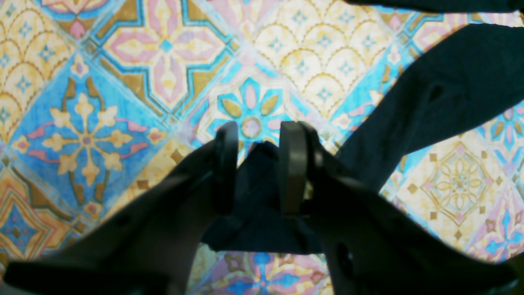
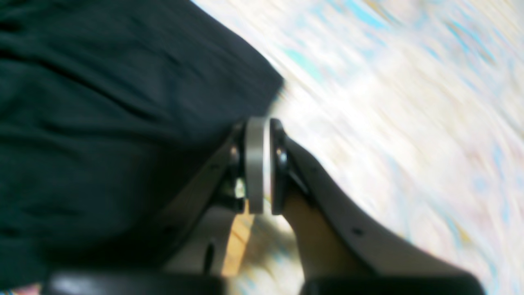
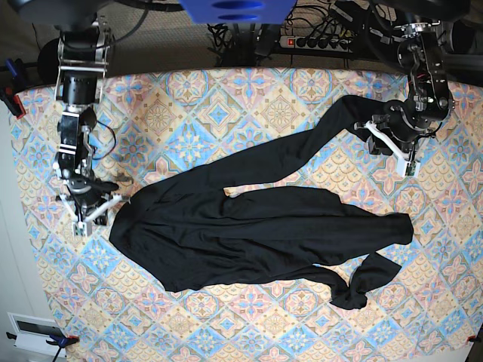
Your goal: Layout the t-shirt on the table in an organized manner, then fold the t-shirt properly
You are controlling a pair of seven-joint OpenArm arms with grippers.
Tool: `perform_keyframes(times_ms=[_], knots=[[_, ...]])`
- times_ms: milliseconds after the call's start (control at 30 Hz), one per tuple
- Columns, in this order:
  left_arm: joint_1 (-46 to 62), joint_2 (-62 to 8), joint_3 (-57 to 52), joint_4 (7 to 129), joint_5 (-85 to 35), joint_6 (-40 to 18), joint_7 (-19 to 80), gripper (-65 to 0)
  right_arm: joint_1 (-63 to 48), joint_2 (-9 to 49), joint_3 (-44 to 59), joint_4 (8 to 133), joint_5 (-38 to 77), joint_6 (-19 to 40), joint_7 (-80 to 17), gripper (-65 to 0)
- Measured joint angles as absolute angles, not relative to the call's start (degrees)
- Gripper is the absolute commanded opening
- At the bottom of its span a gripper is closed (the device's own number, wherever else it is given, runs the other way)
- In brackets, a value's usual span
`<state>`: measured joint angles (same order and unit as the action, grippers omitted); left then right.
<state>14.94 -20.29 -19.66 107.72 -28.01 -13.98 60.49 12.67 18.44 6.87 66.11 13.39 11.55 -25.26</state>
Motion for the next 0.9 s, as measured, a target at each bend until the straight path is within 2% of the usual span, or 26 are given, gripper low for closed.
perform_keyframes(times_ms=[267,533,700,900], knots=[[14.79,-20.32,-19.51,107.72,-27.88,-14.0,60.49,-47.6,9.82,17.93,6.59,68.25,13.67,12.38,-26.37,-61.6],[14.74,-20.32,-19.51,107.72,-28.05,-14.0,60.49,-47.6,10.68,17.69,6.15,73.87,13.89,12.25,-25.89,-46.8],[14.92,-20.32,-19.51,107.72,-28.01,-14.02,60.51,-47.6,10.48,17.74,6.17,67.61,13.45,11.84,-27.18,-46.1],[14.87,-20.32,-19.59,107.74,-28.1,-14.06,60.49,-47.6,17.89,17.72,1.02,63.68,13.74,12.01,-25.23,-46.3]])
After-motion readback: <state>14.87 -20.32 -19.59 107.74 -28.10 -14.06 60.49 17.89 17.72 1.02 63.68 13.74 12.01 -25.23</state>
